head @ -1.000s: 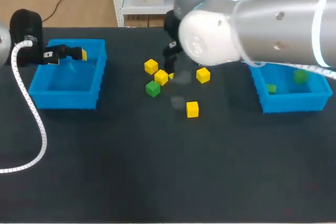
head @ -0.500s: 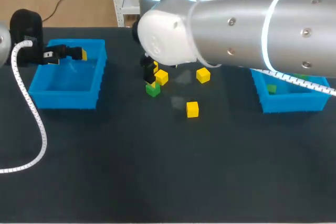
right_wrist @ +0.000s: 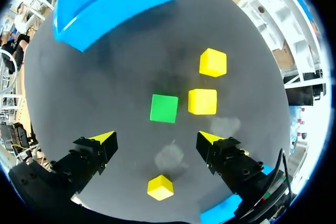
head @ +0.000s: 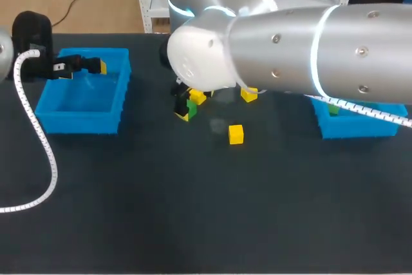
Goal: Put the green cubes in the right bin and the yellow cubes in the left bin.
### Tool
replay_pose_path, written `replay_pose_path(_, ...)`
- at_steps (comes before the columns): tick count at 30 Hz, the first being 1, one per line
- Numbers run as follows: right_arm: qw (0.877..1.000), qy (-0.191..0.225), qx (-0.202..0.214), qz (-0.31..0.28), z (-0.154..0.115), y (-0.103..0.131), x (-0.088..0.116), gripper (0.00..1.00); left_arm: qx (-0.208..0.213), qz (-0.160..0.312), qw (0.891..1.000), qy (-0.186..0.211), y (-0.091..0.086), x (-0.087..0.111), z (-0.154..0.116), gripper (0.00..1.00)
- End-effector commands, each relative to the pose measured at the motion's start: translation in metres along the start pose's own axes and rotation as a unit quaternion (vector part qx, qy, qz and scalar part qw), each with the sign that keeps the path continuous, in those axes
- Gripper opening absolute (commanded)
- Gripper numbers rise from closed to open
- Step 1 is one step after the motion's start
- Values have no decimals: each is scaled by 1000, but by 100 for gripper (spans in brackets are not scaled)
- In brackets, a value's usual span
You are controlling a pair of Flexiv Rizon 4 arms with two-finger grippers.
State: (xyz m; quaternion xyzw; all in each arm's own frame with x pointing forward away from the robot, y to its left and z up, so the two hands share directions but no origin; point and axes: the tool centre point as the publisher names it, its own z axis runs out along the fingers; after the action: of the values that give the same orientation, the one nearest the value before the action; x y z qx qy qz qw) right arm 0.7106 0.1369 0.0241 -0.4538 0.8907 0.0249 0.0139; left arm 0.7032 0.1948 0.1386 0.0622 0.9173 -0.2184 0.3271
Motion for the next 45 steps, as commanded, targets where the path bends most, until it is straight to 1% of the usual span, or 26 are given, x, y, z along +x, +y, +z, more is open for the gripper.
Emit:
replay_pose_path(1, 1000, 7, -2, -2, 5, -1, -10, 100, -1, 0, 1000, 0, 0, 0, 0, 100)
replay_pose_path(15, 1000, 13, -12, 0, 13, 3, -18, 100, -1, 0, 1000, 0, 0, 0, 0, 100)
replay_pose_path(24, 1000, 18, -15, -11, 19, 8, -23, 100, -1, 0, 1000, 0, 0, 0, 0, 100)
replay_pose_path(37, 999, 31, -21, -22, 32, 13, -22, 100, -1, 0, 1000, 0, 0, 0, 0, 100)
replay_pose_path(38, 999, 31, -21, -23, 32, 13, -22, 85, -1, 0, 1000, 0, 0, 0, 0, 100)
replay_pose_path(39, 999, 31, -21, -23, 33, 13, -23, 49, -1, 0, 1000, 0, 0, 0, 0, 100)
replay_pose_path(40, 999, 32, -22, -23, 34, 13, -24, 38, -1, 0, 1000, 0, 0, 0, 0, 100)
replay_pose_path(41, 999, 33, -23, -20, 35, 12, -24, 24, -1, 0, 1000, 0, 0, 0, 0, 100)
replay_pose_path(42, 999, 34, -24, -19, 35, 12, -24, 4, -1, 0, 1000, 0, 0, 0, 0, 100)
replay_pose_path(43, 999, 34, -24, -19, 35, 12, -24, 0, -1, 0, 1000, 0, 0, 0, 0, 100)
replay_pose_path(45, 999, 36, -26, -15, 35, 12, -23, 0, -1, 0, 1000, 0, 0, 0, 0, 100)
